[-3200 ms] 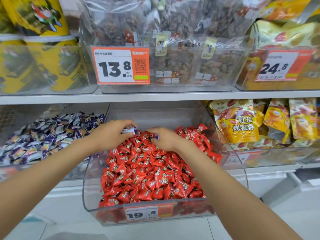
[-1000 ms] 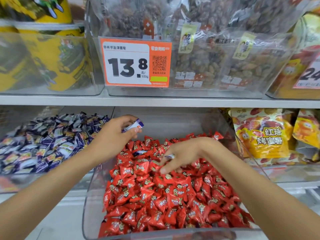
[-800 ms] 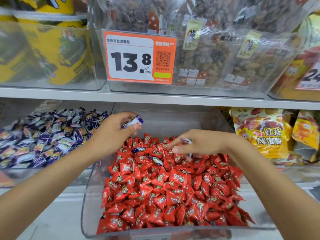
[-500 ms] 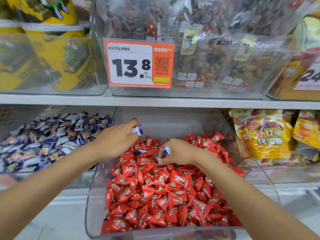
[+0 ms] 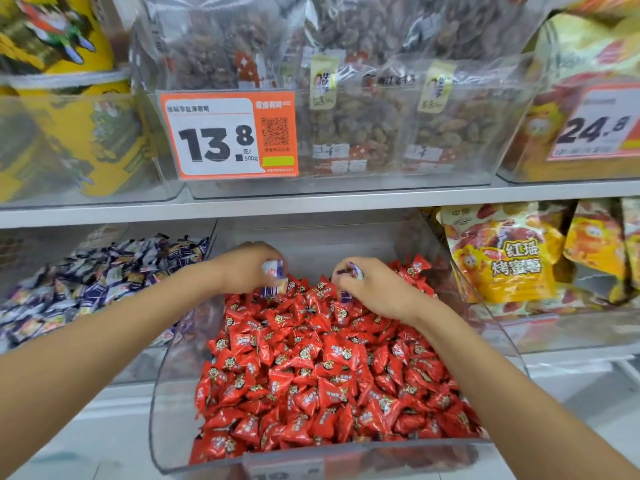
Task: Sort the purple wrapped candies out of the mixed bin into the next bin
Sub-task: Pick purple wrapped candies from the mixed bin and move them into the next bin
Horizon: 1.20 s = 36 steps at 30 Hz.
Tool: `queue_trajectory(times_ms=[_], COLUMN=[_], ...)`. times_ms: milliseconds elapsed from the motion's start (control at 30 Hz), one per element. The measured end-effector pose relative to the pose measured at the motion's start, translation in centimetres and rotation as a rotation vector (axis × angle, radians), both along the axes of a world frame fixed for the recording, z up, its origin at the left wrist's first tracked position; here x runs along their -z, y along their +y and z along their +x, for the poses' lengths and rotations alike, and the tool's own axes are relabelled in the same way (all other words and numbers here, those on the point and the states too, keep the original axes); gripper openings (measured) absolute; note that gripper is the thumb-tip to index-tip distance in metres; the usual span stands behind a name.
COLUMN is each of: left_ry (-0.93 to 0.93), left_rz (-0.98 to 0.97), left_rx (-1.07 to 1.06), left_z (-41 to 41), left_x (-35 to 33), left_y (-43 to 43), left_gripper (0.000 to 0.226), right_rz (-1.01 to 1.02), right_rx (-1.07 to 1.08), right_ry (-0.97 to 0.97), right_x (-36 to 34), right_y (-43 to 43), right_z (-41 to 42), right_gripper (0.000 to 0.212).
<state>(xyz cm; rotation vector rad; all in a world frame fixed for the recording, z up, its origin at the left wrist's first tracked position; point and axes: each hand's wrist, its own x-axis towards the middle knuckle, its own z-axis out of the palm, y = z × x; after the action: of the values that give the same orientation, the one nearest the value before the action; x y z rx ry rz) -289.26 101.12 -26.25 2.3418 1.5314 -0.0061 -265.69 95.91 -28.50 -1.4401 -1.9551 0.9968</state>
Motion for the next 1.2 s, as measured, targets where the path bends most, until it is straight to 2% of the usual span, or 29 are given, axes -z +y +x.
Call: queue_trajectory(times_ms=[100, 233, 300, 333, 400, 533, 600, 667, 733, 833, 933, 1000, 1067, 1200], left_ry=[-0.260, -0.370, -0.408, -0.436, -0.476, -0.489, -0.494, -0.513, -0.528, -0.551, -0.554, -0.561, -0.591, -0.601], left_rz=[0.070, 0.100, 0.103, 0.112, 0.127, 0.118, 0.123, 0.143, 0.152, 0.151, 0.168, 0.180, 0.174, 0.116], left_rx=[-0.031, -0.012, -0.023, -0.029, -0.047, -0.106, -0.105, -0.105, -0.094, -0.078, -0.059, -0.040, -0.047, -0.051], left_z=[-1.2, -2.5, -2.9, -3.0, -3.3, -4.0, -4.1, -4.1, -3.9, -3.8, -3.9, -3.8, -3.6, -3.4], left_x=[-1.8, -2.5, -2.1, -1.9, -1.4, -0.4, -0.2, -0.1, -0.2, -0.3, -0.8, -1.1, -1.6, -2.4], left_y=[-1.3, -3.1, -3.6, -3.9, -4.0, -3.8, -3.7, -3.8, -3.8, -3.9, -4.2, -4.4, -4.5, -5.1], left_gripper=[0.028, 0.023, 0.023, 0.023, 0.024, 0.029, 0.028, 0.026, 0.026, 0.027, 0.031, 0.033, 0.032, 0.039], right_rz=[-0.012, -0.122, -0.107, -0.073, 0.011, 0.142, 0.227, 0.231, 0.179, 0.157, 0.089, 0.020, -0.080, -0.134], right_rx=[0.063, 0.005, -0.056, -0.087, -0.151, -0.454, -0.406, -0.260, -0.147, -0.014, 0.080, 0.080, 0.053, 0.056], right_ry=[0.066, 0.198, 0.149, 0.098, -0.040, -0.550, -0.715, -0.756, -0.661, -0.361, -0.081, -0.005, 0.056, 0.022], right_x=[-0.6, -0.8, -0.3, 0.1, 0.7, 2.1, 2.0, 1.7, 1.1, -0.2, -1.4, -1.6, -1.3, -1.6], right_y=[0.1, -0.1, 0.3, 0.5, 0.9, 0.3, 0.9, 2.1, 2.7, 2.2, 1.1, 0.4, -0.2, -1.2], right_z=[0.2, -0.7, -1.9, -2.9, -5.5, -9.3, -7.8, -4.4, -1.3, 1.0, 1.6, 1.3, 0.8, -0.4], right_gripper=[0.021, 0.006, 0.024, 0.030, 0.026, 0.038, 0.029, 0.021, 0.024, 0.032, 0.013, 0.020, 0.018, 0.015])
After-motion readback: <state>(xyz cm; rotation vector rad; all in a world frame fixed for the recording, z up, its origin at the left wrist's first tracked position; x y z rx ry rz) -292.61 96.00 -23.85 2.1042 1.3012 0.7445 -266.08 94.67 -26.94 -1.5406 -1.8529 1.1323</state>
